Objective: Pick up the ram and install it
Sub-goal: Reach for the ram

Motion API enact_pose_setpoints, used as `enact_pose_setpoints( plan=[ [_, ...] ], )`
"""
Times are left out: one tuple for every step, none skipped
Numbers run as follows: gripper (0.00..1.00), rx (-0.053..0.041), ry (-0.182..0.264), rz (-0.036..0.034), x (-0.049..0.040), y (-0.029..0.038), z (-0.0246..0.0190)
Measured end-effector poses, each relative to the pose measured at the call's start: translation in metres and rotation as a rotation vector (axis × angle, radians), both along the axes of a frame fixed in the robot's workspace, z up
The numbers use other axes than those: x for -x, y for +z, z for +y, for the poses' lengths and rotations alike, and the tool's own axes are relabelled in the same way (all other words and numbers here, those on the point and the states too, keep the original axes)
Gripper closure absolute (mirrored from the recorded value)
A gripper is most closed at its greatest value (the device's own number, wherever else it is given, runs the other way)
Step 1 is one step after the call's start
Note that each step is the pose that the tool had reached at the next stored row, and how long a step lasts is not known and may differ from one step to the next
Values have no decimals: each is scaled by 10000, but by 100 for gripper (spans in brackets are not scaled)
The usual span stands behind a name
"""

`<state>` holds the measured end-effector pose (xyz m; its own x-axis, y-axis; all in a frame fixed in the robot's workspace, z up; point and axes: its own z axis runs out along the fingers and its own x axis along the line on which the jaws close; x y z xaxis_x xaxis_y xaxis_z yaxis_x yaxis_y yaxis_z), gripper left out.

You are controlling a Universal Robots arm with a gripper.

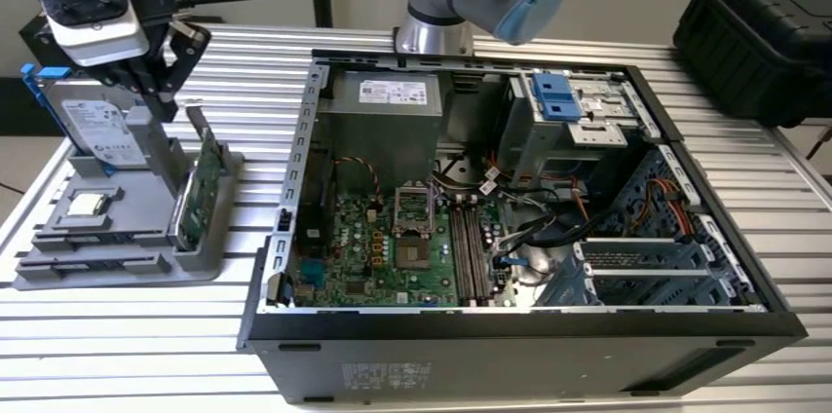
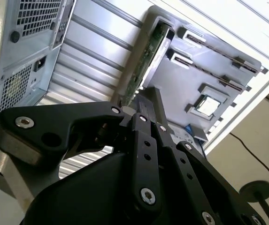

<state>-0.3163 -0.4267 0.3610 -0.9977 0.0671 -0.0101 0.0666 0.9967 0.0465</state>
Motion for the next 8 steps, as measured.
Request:
enact_pose_setpoints(
  plan=[
    [100, 0, 7, 1, 19, -4, -2],
    [100, 0, 15, 2, 40, -9, -4],
    [100, 0, 25, 4, 61, -13, -6],
    [100, 0, 36, 6, 82, -17, -7],
    [100, 0, 47, 8, 103, -21, -9],
    [100, 0, 57, 11, 123, -25, -11],
    [100, 0, 68, 12, 145, -30, -13],
    [100, 0, 79, 13, 166, -34, -14]
  ],
)
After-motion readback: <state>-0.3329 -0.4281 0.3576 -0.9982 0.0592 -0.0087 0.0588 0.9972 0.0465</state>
